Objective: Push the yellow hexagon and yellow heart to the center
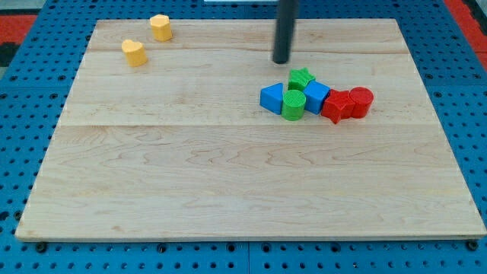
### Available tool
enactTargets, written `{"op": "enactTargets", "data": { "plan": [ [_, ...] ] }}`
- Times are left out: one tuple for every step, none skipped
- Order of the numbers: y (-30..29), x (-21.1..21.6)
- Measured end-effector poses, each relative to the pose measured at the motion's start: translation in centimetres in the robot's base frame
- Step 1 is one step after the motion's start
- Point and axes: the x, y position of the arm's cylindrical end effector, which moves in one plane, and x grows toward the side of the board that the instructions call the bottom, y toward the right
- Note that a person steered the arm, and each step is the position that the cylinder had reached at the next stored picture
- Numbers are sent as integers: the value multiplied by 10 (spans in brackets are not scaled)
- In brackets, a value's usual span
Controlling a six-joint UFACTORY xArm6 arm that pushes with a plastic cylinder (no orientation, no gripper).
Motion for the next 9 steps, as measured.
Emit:
{"op": "enactTargets", "data": {
  "plan": [
    [-48, -67],
    [-74, -87],
    [-123, -88],
    [-186, -89],
    [-235, -68],
    [-249, -24],
    [-250, -1],
    [-310, 8],
    [-307, 38]
  ]
}}
